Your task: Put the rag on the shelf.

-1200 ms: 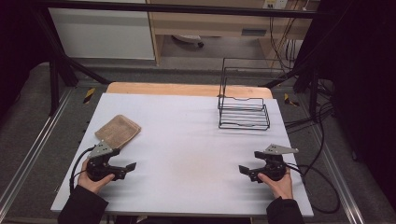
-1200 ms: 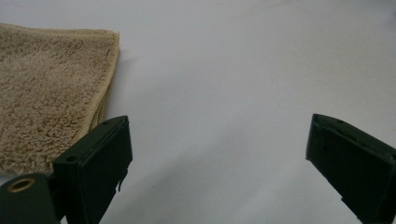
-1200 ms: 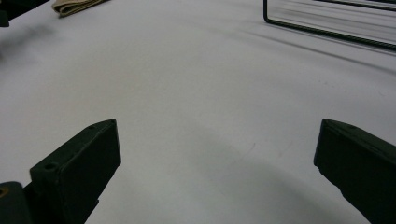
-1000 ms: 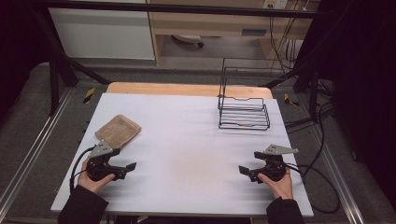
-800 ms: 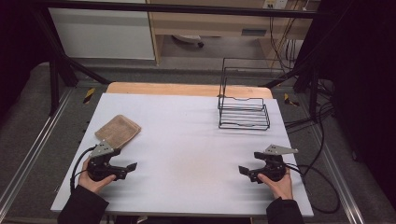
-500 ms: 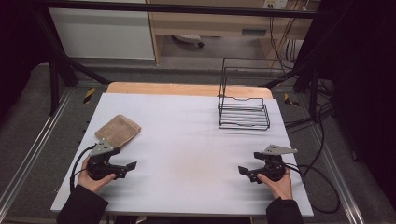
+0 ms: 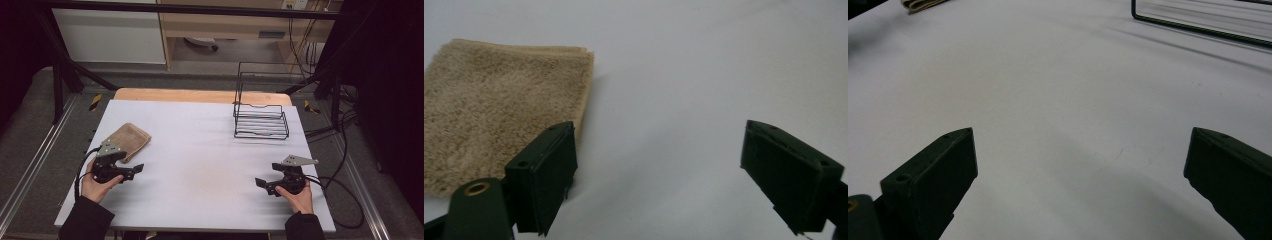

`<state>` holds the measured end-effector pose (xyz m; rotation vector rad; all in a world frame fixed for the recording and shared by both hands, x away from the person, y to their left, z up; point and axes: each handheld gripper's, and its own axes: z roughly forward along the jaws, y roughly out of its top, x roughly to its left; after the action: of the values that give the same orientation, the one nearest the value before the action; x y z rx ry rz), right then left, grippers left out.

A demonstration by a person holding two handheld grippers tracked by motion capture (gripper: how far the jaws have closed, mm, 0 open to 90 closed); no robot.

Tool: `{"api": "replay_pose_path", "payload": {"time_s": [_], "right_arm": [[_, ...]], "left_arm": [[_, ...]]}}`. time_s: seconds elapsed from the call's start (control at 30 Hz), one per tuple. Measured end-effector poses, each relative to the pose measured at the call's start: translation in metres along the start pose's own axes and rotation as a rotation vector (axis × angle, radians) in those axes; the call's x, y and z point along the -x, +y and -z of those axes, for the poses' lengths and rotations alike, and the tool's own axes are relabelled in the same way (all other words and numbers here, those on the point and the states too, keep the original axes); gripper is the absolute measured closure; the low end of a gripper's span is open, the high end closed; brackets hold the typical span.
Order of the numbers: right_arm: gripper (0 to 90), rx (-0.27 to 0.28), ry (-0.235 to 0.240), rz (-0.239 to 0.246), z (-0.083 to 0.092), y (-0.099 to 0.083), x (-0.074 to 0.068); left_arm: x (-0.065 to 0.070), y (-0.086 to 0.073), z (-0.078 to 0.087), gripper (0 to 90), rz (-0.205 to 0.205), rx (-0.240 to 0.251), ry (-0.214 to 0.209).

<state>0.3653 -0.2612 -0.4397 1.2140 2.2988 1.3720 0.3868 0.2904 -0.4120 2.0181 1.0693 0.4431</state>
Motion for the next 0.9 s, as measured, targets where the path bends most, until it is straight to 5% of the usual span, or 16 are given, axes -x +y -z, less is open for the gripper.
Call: {"api": "replay_pose_path", "payload": {"time_s": [0.3, 0.9], "right_arm": [[1.2, -0.011, -0.004, 0.005, -0.001, 0.0, 0.0], [1.2, -0.021, -0.009, 0.009, -0.003, 0.0, 0.0]], "left_arm": [[-0.02, 0.013, -0.005, 28.0, 0.028, -0.01, 0.052], [-0.033, 0.015, -0.051, 55.1, -0.044, -0.111, 0.13]]}}
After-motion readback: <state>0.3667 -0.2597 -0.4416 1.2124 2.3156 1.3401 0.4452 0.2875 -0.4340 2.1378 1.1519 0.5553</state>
